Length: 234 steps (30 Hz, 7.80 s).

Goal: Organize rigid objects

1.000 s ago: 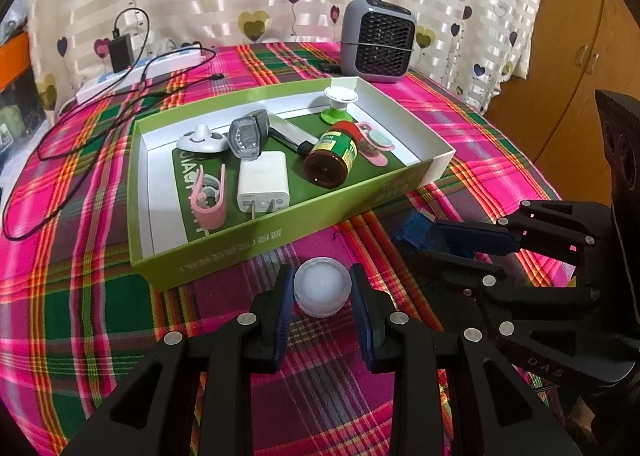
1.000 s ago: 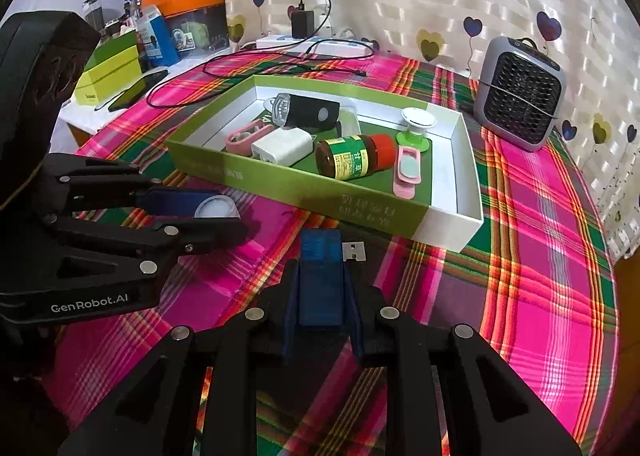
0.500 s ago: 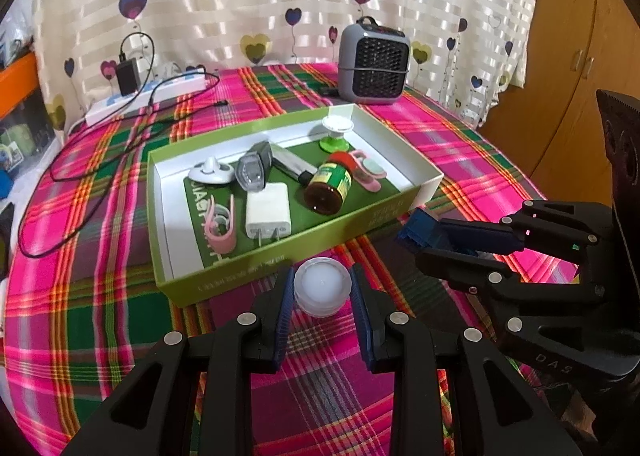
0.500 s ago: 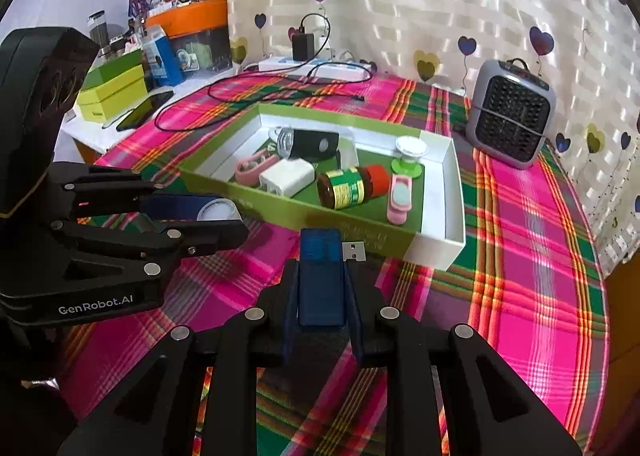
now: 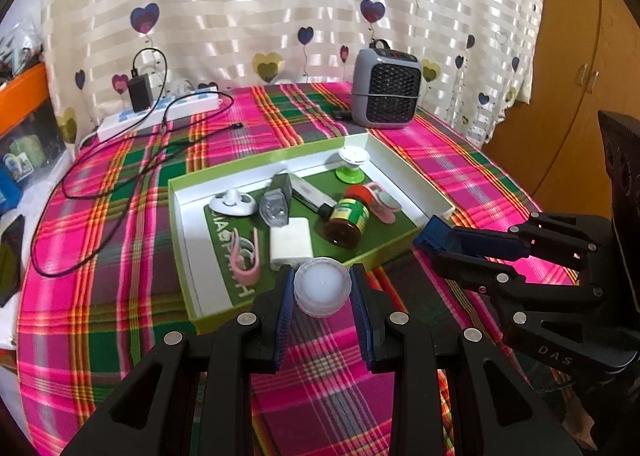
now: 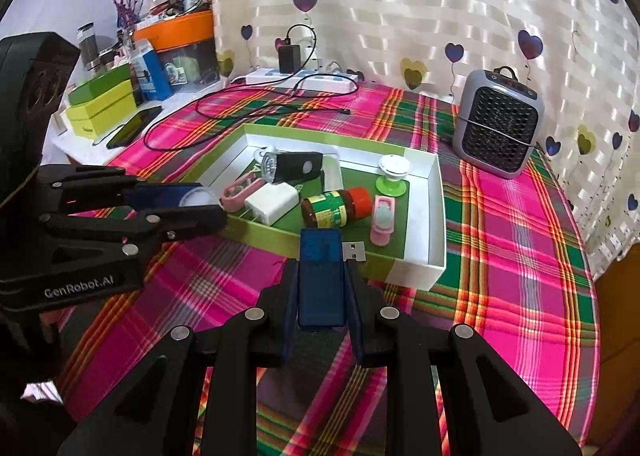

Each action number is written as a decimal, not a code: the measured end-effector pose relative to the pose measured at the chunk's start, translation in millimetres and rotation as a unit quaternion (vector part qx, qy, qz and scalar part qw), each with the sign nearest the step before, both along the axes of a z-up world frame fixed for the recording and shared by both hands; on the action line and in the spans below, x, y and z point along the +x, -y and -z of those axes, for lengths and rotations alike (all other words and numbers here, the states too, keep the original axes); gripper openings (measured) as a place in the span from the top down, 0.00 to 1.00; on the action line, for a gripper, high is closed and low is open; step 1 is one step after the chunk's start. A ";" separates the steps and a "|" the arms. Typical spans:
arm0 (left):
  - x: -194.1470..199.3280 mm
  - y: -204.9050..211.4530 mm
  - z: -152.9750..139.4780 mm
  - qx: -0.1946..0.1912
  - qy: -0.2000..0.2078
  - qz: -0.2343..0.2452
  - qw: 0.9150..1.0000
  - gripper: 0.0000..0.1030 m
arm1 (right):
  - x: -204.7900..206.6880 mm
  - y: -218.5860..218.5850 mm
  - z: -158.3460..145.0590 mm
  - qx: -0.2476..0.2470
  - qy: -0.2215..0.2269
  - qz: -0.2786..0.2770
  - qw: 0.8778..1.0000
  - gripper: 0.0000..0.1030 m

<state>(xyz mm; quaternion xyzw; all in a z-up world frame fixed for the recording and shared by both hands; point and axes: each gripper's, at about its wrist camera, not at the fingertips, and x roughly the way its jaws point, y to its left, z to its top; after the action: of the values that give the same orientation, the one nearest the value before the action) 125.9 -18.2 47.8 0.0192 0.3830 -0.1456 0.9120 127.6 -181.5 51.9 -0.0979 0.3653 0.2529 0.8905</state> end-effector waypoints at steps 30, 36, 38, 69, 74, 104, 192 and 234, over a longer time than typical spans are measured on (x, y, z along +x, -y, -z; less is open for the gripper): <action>57.8 -29.0 8.8 -0.007 -0.009 -0.045 0.999 0.74 | 87.2 -23.3 -0.3 0.011 -0.030 0.027 0.999 0.78; 70.8 -35.8 17.0 -0.006 -0.021 -0.054 0.998 0.74 | 104.2 -29.6 6.3 0.006 -0.040 0.030 0.999 0.78; 72.9 -35.9 18.8 -0.006 -0.024 -0.055 0.998 0.74 | 109.1 -32.4 9.2 0.002 -0.045 0.030 0.999 0.78; 85.2 -33.8 33.6 -0.001 -0.052 -0.056 0.997 0.74 | 130.4 -37.5 30.6 0.003 -0.081 0.035 0.996 0.78; 85.0 -33.5 33.7 -0.001 -0.052 -0.056 0.997 0.74 | 130.1 -37.6 30.6 0.003 -0.082 0.037 0.996 0.78; 12.8 -13.3 10.4 0.019 -0.012 -0.091 0.996 0.71 | 59.3 -11.3 -2.5 0.048 -0.034 0.067 0.996 0.66; -33.9 13.6 51.6 0.056 -0.046 -0.114 0.991 0.70 | -10.1 6.7 44.3 -0.018 -0.057 0.118 0.991 0.62; -33.9 13.8 51.2 0.057 -0.046 -0.114 0.991 0.70 | -9.7 7.0 44.4 -0.018 -0.056 0.118 0.991 0.62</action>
<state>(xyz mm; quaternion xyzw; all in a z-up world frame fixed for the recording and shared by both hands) 92.0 -32.0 -3.3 0.0209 0.4316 -0.0196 0.9016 117.8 -188.5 7.4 -0.0561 0.4284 0.1447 0.8902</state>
